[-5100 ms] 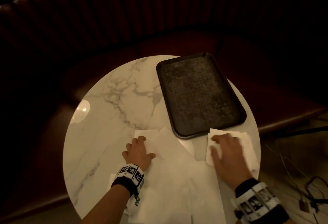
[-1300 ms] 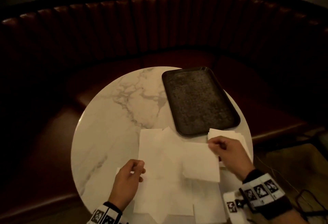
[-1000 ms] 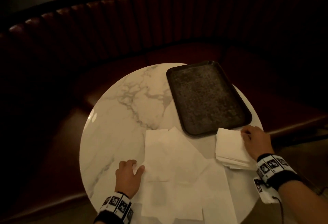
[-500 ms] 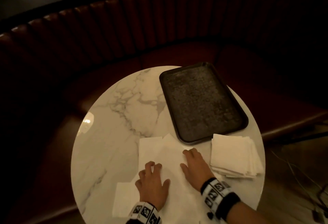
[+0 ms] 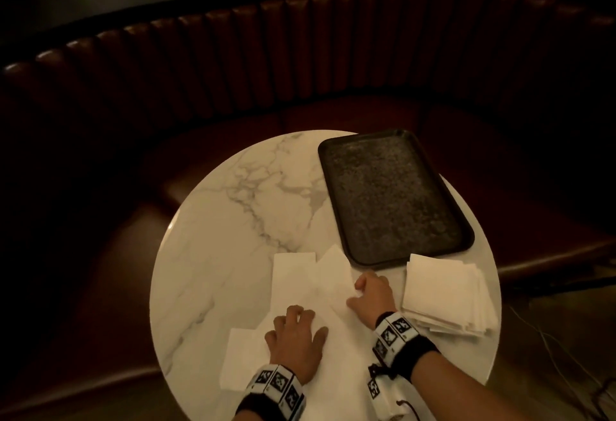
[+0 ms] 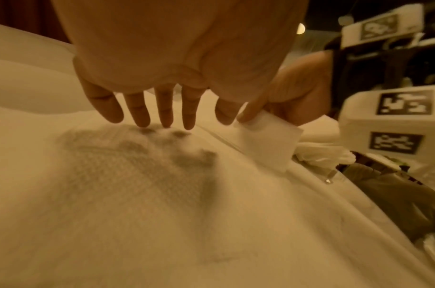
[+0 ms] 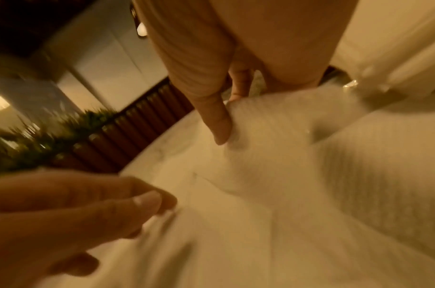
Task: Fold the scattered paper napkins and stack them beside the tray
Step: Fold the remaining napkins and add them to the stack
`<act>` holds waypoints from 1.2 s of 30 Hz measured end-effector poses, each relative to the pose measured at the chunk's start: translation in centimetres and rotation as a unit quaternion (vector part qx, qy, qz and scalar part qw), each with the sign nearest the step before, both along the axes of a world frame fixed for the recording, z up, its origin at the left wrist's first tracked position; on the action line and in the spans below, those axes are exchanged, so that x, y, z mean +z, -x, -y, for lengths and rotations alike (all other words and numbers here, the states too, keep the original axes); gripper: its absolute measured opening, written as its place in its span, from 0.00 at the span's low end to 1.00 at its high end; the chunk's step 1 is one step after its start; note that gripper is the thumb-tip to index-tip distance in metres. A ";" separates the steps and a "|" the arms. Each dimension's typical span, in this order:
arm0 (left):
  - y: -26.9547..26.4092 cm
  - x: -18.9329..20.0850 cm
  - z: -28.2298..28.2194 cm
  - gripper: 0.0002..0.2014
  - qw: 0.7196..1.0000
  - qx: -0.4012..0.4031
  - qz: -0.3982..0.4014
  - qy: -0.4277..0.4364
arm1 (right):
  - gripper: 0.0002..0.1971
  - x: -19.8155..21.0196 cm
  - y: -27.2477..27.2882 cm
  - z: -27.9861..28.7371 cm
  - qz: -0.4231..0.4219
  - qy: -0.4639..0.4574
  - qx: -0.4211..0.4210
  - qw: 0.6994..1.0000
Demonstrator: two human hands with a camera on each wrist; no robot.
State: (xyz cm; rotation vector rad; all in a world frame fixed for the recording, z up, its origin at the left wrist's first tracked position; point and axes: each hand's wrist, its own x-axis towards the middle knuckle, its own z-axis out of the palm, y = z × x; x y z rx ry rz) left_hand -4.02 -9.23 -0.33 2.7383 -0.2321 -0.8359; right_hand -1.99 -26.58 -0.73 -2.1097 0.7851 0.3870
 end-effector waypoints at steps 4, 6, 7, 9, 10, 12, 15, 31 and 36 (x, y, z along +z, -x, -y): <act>0.1 2.5 0.1 0.28 0.975 0.115 -0.083 0.172 | 0.17 4.4 2.7 0.3 0.079 -0.198 -0.104 0.972; 0.5 4.5 0.4 0.35 0.905 0.197 -0.162 0.340 | 0.19 7.1 4.1 0.2 0.107 -0.292 -0.143 0.940; 0.7 5.6 0.5 0.33 0.868 0.221 -0.195 0.400 | 0.20 8.4 4.7 0.0 0.120 -0.327 -0.151 0.925; 1.0 7.4 0.5 0.26 0.812 0.249 -0.220 0.479 | 0.22 10.8 5.8 -0.7 0.151 -0.378 -0.151 0.901; 1.2 8.2 0.4 0.22 0.790 0.258 -0.211 0.515 | 0.23 11.8 6.3 -1.2 0.166 -0.393 -0.151 0.892; 1.4 9.4 -0.3 0.11 0.757 0.279 -0.172 0.566 | 0.24 13.1 7.1 -2.1 0.188 -0.401 -0.154 0.883; 1.6 11.4 -2.0 0.04 0.770 0.234 -0.088 0.587 | 0.21 14.1 7.9 -3.2 0.180 -0.442 -0.139 0.868; 1.9 16.9 -9.6 0.12 0.789 0.107 0.062 0.602 | 0.15 18.4 8.2 -5.6 0.211 -0.376 0.001 0.902; 1.6 18.2 -10.0 0.11 0.768 0.103 0.060 0.630 | 0.19 19.5 8.3 -5.4 0.240 -0.367 0.006 0.899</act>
